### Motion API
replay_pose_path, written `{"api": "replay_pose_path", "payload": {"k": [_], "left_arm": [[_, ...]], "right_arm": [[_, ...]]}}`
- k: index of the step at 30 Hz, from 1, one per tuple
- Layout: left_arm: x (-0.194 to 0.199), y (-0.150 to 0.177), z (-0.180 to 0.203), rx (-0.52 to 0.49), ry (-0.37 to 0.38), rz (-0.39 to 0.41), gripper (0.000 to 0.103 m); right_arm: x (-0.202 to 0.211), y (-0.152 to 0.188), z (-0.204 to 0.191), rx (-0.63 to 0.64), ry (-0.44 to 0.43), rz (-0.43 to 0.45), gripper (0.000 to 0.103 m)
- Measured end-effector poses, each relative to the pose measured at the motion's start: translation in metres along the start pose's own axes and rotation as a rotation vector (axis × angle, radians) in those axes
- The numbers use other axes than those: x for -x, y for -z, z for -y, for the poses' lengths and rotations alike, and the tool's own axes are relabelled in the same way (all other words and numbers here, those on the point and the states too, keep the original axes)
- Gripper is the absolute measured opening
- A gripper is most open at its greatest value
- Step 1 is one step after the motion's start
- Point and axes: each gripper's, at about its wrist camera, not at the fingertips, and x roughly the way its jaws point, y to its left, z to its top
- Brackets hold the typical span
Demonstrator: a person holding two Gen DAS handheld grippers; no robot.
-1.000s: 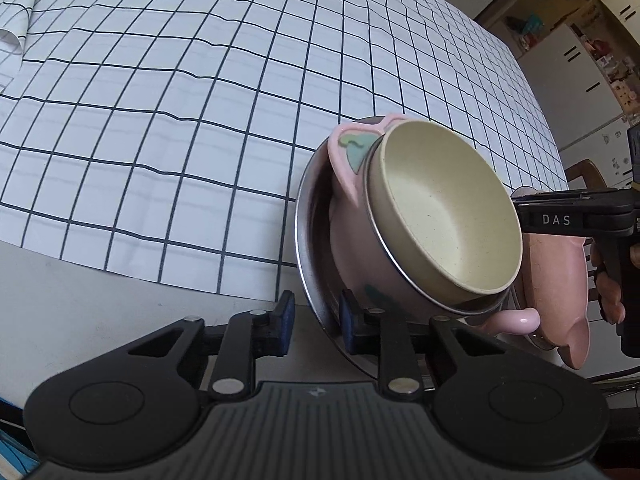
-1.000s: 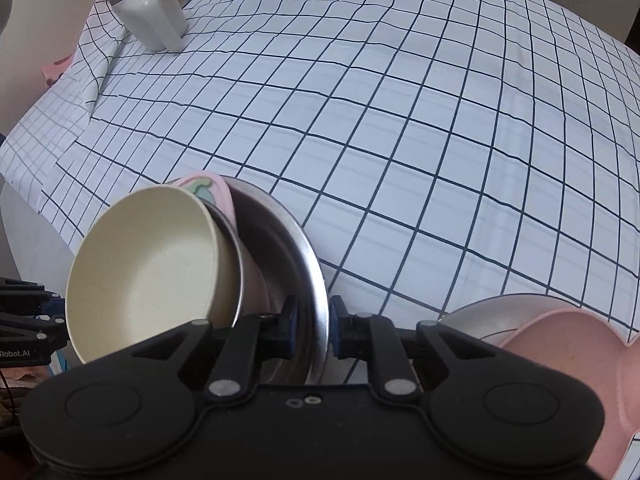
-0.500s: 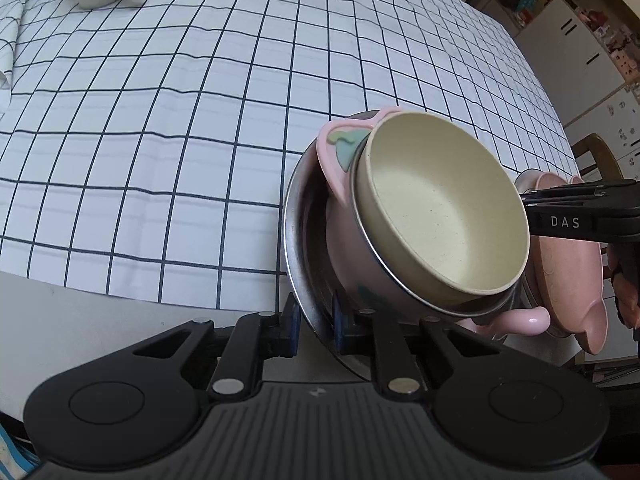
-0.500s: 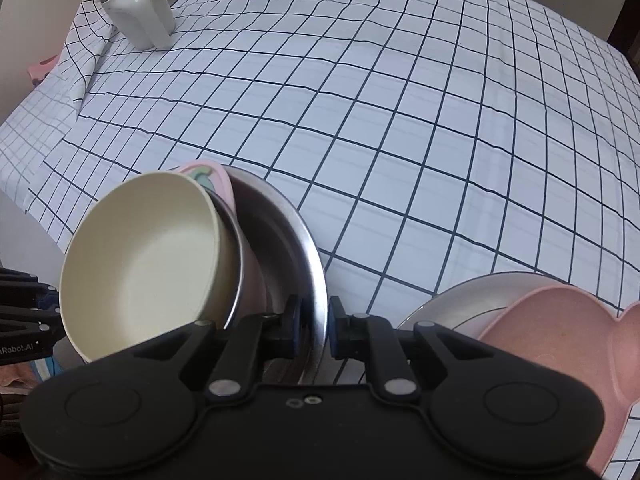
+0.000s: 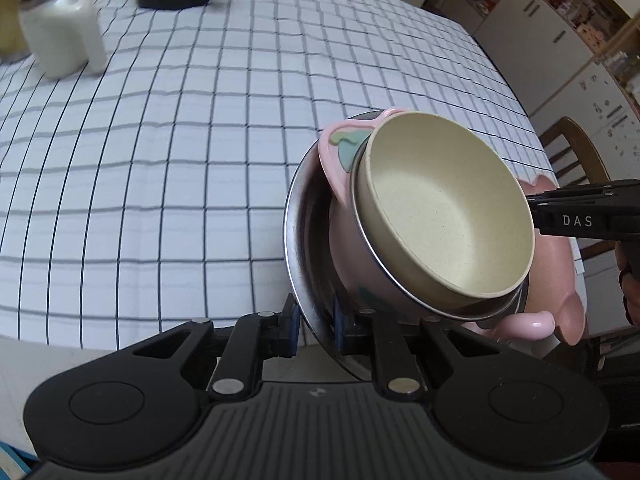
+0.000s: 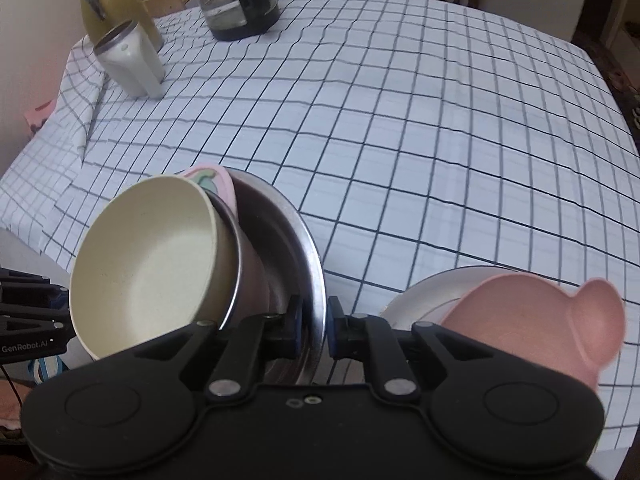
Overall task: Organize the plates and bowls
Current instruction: 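Lift the nested steel bowl with both grippers and carry it over the plate stack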
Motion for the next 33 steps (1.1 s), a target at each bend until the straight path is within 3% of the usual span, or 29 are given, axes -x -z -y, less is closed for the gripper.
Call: {"api": "replay_pose_path", "payload": {"k": [8,17,25,33], "left_arm": [[0.009,-0.03,0.05,-0.131,0.044,0.011,0.016],[-0.009,-0.049,0.12,-0.282,0.102,-0.003,0.016],[-0.041,-0.047,0.168,-0.376,0.137,-0.048,0.016],[-0.069,-0.045,0.188,-0.429,0.141,-0.087,0.016]], "right_arm": [[0.046,0.006,0.034,-0.107,0.036,0.069,0.012],[0.089,0.035,0.092,-0.242,0.109,0.131,0.012],[0.103,0.076,0.137,-0.364,0.157,0.132,0.011],[0.101,0.105,0.161,-0.447,0.173,0.122,0.011]]}}
